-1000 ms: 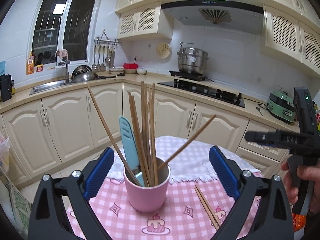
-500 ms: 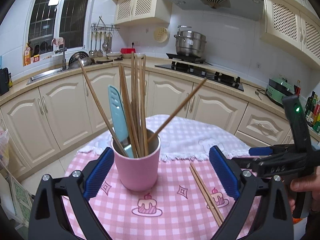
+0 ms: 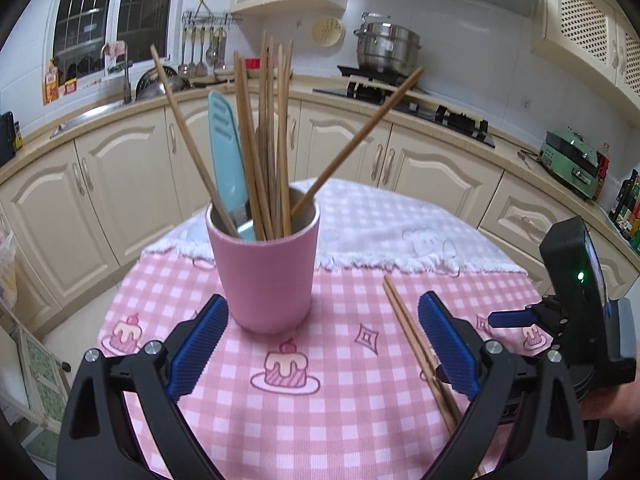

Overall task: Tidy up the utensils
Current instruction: 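Move both tools back down to the last two chopsticks, then close the left tool on one chopstick while the right tool grasps the other, then lift the chopstick over the pink cup with the left tool while the right tool carries its chopstick there, then open the left tool to drop its chopstick into the cup while the right tool releases its own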

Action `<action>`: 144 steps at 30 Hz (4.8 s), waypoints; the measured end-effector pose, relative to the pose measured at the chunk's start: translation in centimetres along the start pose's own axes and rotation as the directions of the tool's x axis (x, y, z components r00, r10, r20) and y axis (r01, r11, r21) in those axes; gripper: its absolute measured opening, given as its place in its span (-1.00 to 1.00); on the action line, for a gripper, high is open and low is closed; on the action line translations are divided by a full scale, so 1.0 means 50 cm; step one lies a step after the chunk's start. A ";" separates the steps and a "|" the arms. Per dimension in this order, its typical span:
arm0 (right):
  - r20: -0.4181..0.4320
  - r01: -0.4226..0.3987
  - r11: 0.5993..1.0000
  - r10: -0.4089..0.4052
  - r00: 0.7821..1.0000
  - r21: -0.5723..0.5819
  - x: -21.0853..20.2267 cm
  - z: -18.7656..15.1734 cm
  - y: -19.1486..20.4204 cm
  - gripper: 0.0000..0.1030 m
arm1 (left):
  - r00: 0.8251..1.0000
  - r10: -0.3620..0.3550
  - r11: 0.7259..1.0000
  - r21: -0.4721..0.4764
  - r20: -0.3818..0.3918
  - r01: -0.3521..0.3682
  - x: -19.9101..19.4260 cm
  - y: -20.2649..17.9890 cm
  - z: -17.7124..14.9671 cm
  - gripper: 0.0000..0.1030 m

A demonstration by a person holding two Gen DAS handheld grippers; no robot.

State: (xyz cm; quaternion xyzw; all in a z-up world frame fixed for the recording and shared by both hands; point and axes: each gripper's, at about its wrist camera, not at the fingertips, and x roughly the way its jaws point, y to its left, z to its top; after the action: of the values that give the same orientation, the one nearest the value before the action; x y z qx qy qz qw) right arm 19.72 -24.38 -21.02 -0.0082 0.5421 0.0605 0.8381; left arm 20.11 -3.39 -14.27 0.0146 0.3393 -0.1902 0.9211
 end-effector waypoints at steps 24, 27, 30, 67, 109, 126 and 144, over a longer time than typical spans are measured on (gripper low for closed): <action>-0.034 0.047 0.998 -0.048 0.998 -0.038 0.014 -0.030 -0.011 0.68 | 0.980 -0.004 0.997 0.071 -0.197 0.019 0.083 -0.064 -0.040 0.82; -0.028 0.046 0.999 -0.046 0.999 -0.020 0.009 -0.035 -0.042 0.68 | 0.967 -0.002 0.995 0.093 -0.256 0.026 0.112 -0.085 -0.049 0.82; -0.024 0.040 0.999 -0.040 0.999 -0.024 0.007 -0.036 -0.057 0.68 | 0.950 0.001 0.994 0.104 -0.312 0.033 0.141 -0.102 -0.058 0.82; 0.143 -0.189 0.980 0.179 0.973 0.059 -0.037 0.021 -0.099 -0.88 | 0.929 -0.111 0.975 0.141 -0.352 0.170 0.157 -0.116 -0.029 -0.90; 0.675 -0.317 0.922 0.379 0.634 -0.221 -0.415 0.230 0.067 -0.88 | 0.850 -0.089 0.990 -0.046 0.519 0.132 -0.170 0.109 0.268 -0.90; 0.636 -0.292 0.929 0.368 0.679 -0.226 -0.355 0.337 0.111 -0.88 | 0.846 -0.054 0.988 -0.094 0.530 0.122 -0.054 0.123 0.313 -0.90; 0.633 -0.343 0.936 0.310 0.709 -0.074 -0.333 0.301 0.055 0.82 | 0.886 0.031 0.989 -0.145 0.463 0.041 -0.086 0.149 0.240 0.88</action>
State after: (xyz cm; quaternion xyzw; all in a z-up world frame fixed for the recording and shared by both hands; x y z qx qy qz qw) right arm 26.32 -21.97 0.46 0.1291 0.2206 0.1934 0.9472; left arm 27.23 3.10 -3.06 -0.1015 0.1228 -0.1643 0.9735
